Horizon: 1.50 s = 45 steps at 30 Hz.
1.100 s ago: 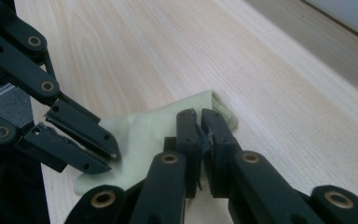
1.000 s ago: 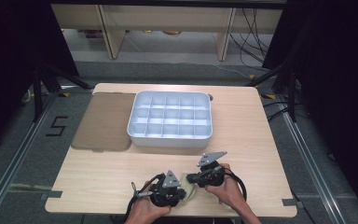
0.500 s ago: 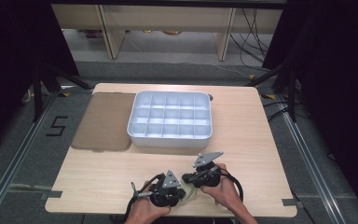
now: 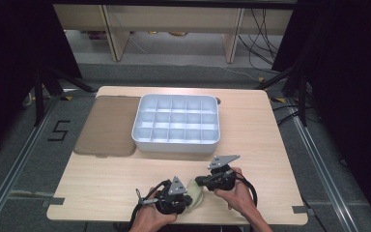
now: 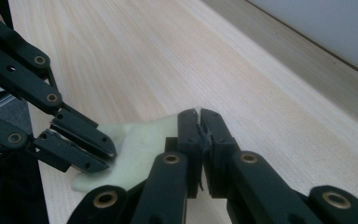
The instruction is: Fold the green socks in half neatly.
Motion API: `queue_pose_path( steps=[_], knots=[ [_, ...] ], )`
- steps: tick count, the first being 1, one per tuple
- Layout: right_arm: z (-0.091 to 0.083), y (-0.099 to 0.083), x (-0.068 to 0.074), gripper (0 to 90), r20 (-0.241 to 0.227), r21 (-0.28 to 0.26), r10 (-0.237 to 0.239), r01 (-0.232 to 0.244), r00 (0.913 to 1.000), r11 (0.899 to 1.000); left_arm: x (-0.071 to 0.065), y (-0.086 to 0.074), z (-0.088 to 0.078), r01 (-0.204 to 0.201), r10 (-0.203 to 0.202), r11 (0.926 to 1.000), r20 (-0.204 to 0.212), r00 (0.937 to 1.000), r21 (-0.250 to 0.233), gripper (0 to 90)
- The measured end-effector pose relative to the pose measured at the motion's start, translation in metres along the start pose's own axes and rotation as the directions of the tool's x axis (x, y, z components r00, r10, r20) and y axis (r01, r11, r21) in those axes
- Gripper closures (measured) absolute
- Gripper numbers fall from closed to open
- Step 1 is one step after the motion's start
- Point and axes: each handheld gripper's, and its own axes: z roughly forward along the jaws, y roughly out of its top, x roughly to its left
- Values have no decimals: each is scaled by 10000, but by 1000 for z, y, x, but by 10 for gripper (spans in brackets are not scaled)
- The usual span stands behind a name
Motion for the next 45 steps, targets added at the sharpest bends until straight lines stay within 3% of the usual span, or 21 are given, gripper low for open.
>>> queue_pose_path(
  steps=[4, 8, 10, 11, 12, 15, 16, 20, 27, 32, 45],
  knots=[
    [0, -1, 2, 870, -80, 35, -109, 109, 9999, 9999, 1, 0, 0, -138, 138, 9999, 9, 9999, 37, 835],
    [4, -7, 3, 873, 40, 555, -341, 338, 9994, 9979, 1, 0, -1, -154, 154, 9999, -119, 9998, 16, 834],
    [3, -9, 5, 875, 37, 657, -80, 77, 10000, 9978, 2, 0, -2, -210, 211, 9998, -81, 9997, 69, 833],
    [3, -9, 4, 875, 41, 664, -229, 226, 9997, 9975, 2, 0, 0, 3, -4, 9999, -58, 10000, -128, 833],
    [2, -11, 4, 875, 40, 702, -209, 205, 9998, 9973, 4, 0, -1, -168, 168, 9999, -184, 9997, -6, 833],
    [3, -13, 3, 875, 48, 668, -141, 137, 9999, 9977, 3, 0, -2, 77, -78, 10000, -165, 9998, -27, 833],
    [3, -14, 4, 875, 20, 664, 17, -18, 10000, 9978, 4, 0, -2, -39, 38, 10000, -137, 9999, -61, 833],
    [1, -15, 3, 874, -21, 650, 43, -42, 10000, 9979, 6, 0, -1, 137, -139, 9999, -288, 9995, -86, 835],
    [-3, -11, 1, 717, 153, 295, 782, -786, 9968, 9965, 6, -1, -1, 97, -100, 9999, -319, 9994, -103, 835],
    [-2, -7, 0, 598, -34, 284, 1118, -1117, 9937, 9933, 6, -1, -1, 50, -51, 10000, -266, 9996, -59, 835],
    [12, -6, 1, 520, -256, 779, 1355, -1332, 9904, 9880, 6, -1, -1, 81, -84, 9999, -274, 9996, -113, 835]
  ],
)
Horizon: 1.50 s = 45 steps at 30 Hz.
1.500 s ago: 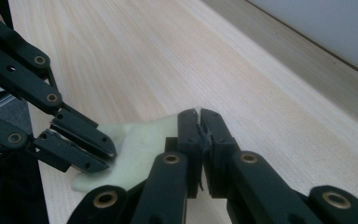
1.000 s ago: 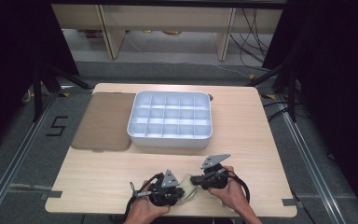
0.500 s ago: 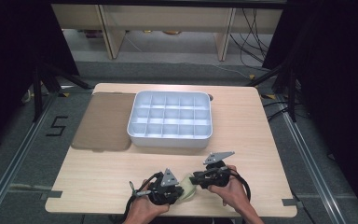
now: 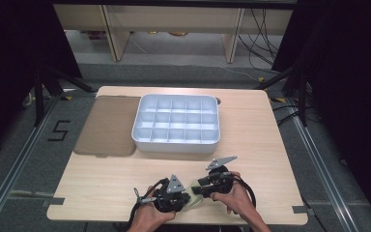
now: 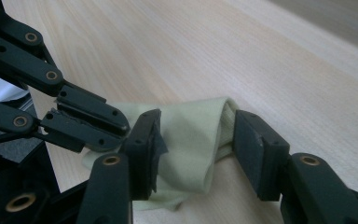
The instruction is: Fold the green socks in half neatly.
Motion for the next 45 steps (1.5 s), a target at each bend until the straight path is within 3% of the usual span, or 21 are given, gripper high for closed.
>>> queue_pose_path(
  steps=[11, 12, 13, 14, 19, 20, 31, 33, 36, 41, 42, 43, 45],
  knots=[
    [9, 0, 4, 486, 146, 259, 221, -225, 9996, 9994, 0, -2, -1, 66, -66, 10000, -8, 10000, -42, 833],
    [9, 0, 3, 485, -35, 362, 216, -214, 9998, 9991, 1, -2, 0, 71, -71, 10000, -96, 9999, -24, 832],
    [8, 1, 1, 485, 52, 325, -39, 37, 10000, 9995, 1, -3, 0, 72, -73, 10000, -80, 9999, -29, 832],
    [8, 0, 4, 486, 133, 397, 146, -151, 9998, 9991, 1, -3, 0, 74, -74, 10000, -65, 10000, -34, 832],
    [9, 1, 4, 495, 245, 353, -88, 79, 9997, 9993, 0, -3, -1, 96, -96, 9999, 12, 10000, -85, 832],
    [10, 1, 4, 498, 239, 297, -47, 40, 9997, 9995, 2, -3, -1, -125, 125, 9999, 12, 9999, -27, 833],
    [11, -3, 3, 623, -470, 171, 662, -655, 9967, 9977, 0, -5, -1, 133, -133, 9998, 34, 9999, -112, 832],
    [11, -4, 3, 637, -285, 75, 869, -867, 9958, 9962, 0, -5, -1, 117, -117, 9999, 41, 9999, -88, 832],
    [11, -5, 3, 660, -416, 71, 1043, -1041, 9937, 9945, 1, -4, -1, -94, 95, 9999, 41, 9999, -52, 832],
    [11, -6, 2, 695, -641, 79, 1129, -1126, 9915, 9936, 1, -4, -1, 116, -115, 9998, 37, 9999, -139, 830],
    [11, -6, 3, 703, -452, 61, 1116, -1114, 9927, 9938, 1, -4, -2, 108, -107, 9999, 126, 9999, -92, 822],
    [11, -6, 3, 709, -608, 34, 1090, -1089, 9922, 9940, 1, -4, -2, 113, -111, 9999, 163, 9998, -95, 806],
    [11, -6, 4, 716, -489, 30, 1079, -1079, 9930, 9942, 2, -4, -6, 184, -179, 9995, 178, 9997, -240, 755]
  ],
)
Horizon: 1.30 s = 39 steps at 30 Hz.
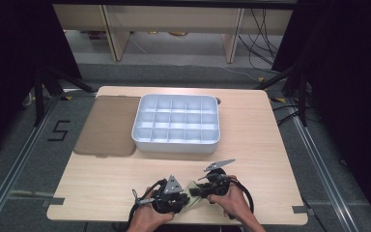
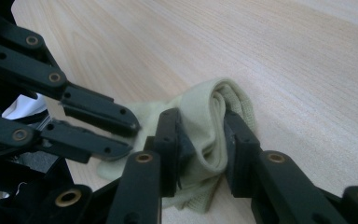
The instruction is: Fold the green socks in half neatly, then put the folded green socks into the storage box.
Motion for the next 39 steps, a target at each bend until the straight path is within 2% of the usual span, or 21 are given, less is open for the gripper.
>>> queue_pose_path(
  steps=[3, 6, 7, 8, 10, 11, 12, 16, 17, 19, 20, 21, 23, 25, 27, 30, 32, 34, 36, 37, 39],
  knots=[
    [0, 0, 0, 723, -40, -18, -29, 29, 10000, 10000, 6, -2, -9, 90, -90, 9998, -4, 10000, -158, 671],
    [1, 0, 0, 725, -127, -21, -116, 115, 9999, 9999, 11, -8, -16, 406, -406, 9989, -29, 9992, -224, 633],
    [1, 0, 1, 725, -59, -30, -115, 115, 9999, 9999, 12, -10, -19, 623, -621, 9975, 82, 9980, -337, 614],
    [0, 0, 1, 726, 76, -50, -115, 115, 9999, 9999, 14, -11, -22, 453, -451, 9987, 103, 9989, -230, 593],
    [1, 0, 1, 726, 32, -59, -199, 199, 9998, 9998, 16, -14, -29, 651, -650, 9968, 34, 9979, -472, 556],
    [0, 0, 2, 726, -13, -31, -125, 125, 9999, 9999, 19, -14, -33, 548, -549, 9975, -12, 9985, -436, 538],
    [0, 0, 2, 726, 4, -68, -176, 176, 9998, 9998, 19, -15, -35, 643, -645, 9966, -7, 9979, -507, 521],
    [0, -1, 2, 727, 58, -112, -215, 215, 9998, 9997, 25, -22, -46, 490, -495, 9986, -216, 9985, -202, 454],
    [0, -1, 2, 727, -3, -89, -209, 209, 9998, 9997, 25, -27, -49, 752, -757, 9970, -274, 9968, -193, 446],
    [0, 0, 2, 728, 91, -100, -330, 331, 9994, 9994, 29, -33, -52, 675, -680, 9977, -495, 9965, -114, 417],
    [0, 0, 2, 728, 91, -87, -339, 340, 9994, 9994, 30, -36, -53, 853, -858, 9963, -557, 9948, -121, 407],
    [0, 0, 2, 729, 85, -88, -360, 361, 9993, 9993, 32, -40, -54, 815, -818, 9967, -627, 9947, -66, 404],
    [1, 1, 2, 729, 85, -94, -433, 434, 9990, 9990, 34, -46, -56, 1114, -1112, 9938, -811, 9905, -14, 396],
    [1, 1, 3, 730, 147, -93, -452, 453, 9989, 9989, 37, -50, -58, 900, -889, 9959, -912, 9919, 78, 396],
    [1, 1, 4, 731, 133, -99, -520, 521, 9986, 9986, 36, -54, -59, 1057, -1045, 9944, -959, 9899, 79, 389],
    [1, 2, 4, 734, -15, -116, -607, 607, 9982, 9981, 37, -59, -62, 921, -900, 9956, -1033, 9906, 155, 381],
    [-1, 2, 6, 735, 154, -115, -665, 667, 9977, 9977, 38, -61, -63, 1116, -1092, 9936, -1064, 9883, 172, 375],
    [-1, 4, 9, 736, 91, -83, -718, 719, 9974, 9974, 39, -62, -64, 904, -866, 9955, -1196, 9890, 267, 374],
    [-1, 5, 9, 737, 60, -60, -875, 876, 9961, 9961, 39, -62, -64, 1063, -1023, 9940, -1247, 9869, 256, 370],
    [-1, 5, 10, 737, 54, -51, -909, 910, 9958, 9958, 41, -62, -65, 828, -781, 9960, -1207, 9896, 341, 370],
    [-2, 6, 10, 737, 68, -97, -932, 932, 9956, 9956, 41, -62, -63, 848, -799, 9959, -1311, 9881, 323, 366]
  ],
)
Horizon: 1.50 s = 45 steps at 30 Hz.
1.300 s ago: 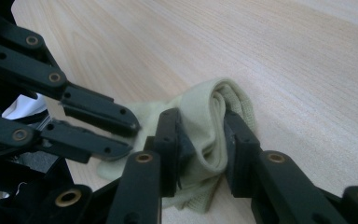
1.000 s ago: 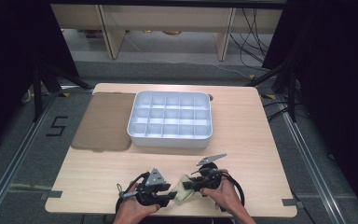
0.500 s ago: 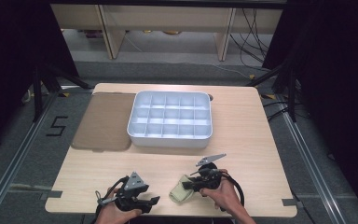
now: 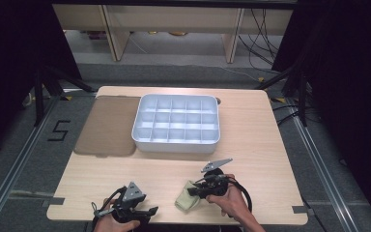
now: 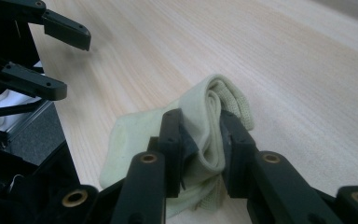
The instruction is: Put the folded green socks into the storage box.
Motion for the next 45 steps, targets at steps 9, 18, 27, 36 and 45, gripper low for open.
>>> queue_pose_path(
  steps=[9, 18, 27, 36, 45],
  knots=[
    [-13, 8, 5, 738, 29, -235, -386, 387, 9993, 9990, 3, -2, 0, 49, -49, 10000, 127, 9999, -51, 338],
    [-34, 18, 7, 738, 562, -437, -753, 778, 9956, 9960, 2, -2, 2, 204, -204, 9998, 39, 9998, 26, 319],
    [-47, 21, -4, 737, 915, -561, -700, 753, 9933, 9956, 4, -1, 1, 57, -57, 10000, 36, 10000, 19, 315],
    [-58, 34, -11, 737, 1235, -335, -763, 810, 9894, 9962, 4, -2, 3, 250, -250, 9997, 11, 9997, 80, 300],
    [-71, 47, -16, 737, 1362, -312, -759, 809, 9878, 9962, 5, 1, 0, 163, -163, 9999, 111, 9998, -1, 275]
  ],
)
